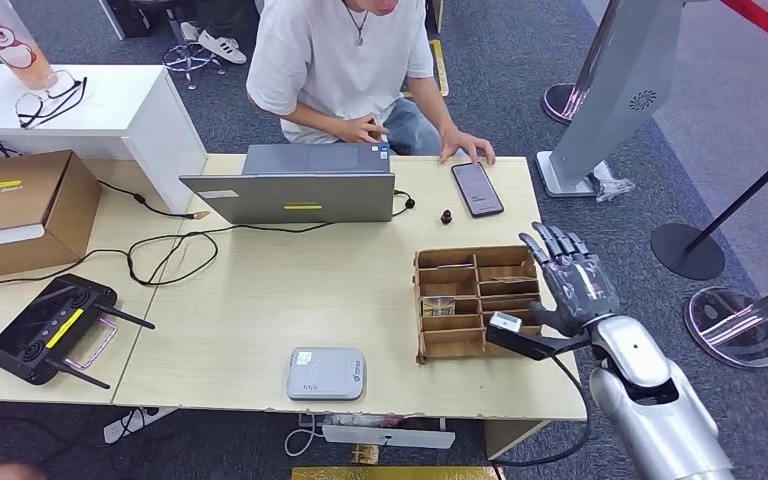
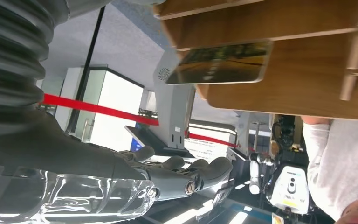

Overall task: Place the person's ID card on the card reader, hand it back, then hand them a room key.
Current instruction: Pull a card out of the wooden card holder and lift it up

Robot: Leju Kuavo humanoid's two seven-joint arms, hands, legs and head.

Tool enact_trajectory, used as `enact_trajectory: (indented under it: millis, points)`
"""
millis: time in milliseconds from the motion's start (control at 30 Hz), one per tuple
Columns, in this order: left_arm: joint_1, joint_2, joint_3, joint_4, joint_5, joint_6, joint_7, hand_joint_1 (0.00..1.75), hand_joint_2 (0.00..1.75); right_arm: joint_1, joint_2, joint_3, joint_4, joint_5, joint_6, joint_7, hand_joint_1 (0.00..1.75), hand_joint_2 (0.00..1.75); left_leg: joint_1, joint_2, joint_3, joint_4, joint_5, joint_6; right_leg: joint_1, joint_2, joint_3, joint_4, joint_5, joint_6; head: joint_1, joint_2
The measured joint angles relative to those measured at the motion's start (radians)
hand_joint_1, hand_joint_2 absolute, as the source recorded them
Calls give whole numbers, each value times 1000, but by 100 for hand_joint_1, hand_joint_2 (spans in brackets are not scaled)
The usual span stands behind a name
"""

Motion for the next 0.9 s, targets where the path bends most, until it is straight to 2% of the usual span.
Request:
enact_trajectory:
  millis: [200,400,600,900]
  points:
    - [-9,-5,51,0,96,5,-41,0,0,10,-49,12,-30,-19,12,4,0,175,0,0,0,0,0,0,0,0,0,0,0,0,0,0]
    - [-25,-20,100,0,145,10,-72,0,0,18,-68,18,-45,-23,13,10,0,175,0,0,0,0,0,0,0,0,0,0,0,0,0,0]
    - [-33,-32,116,0,140,12,-72,0,0,19,-77,23,-47,-30,10,13,0,175,0,0,0,0,0,0,0,0,0,0,0,0,0,0]
    - [-34,-18,118,0,93,16,-54,0,0,21,-87,34,-48,-51,4,12,0,175,0,0,0,0,0,0,0,0,0,0,0,0,0,0]
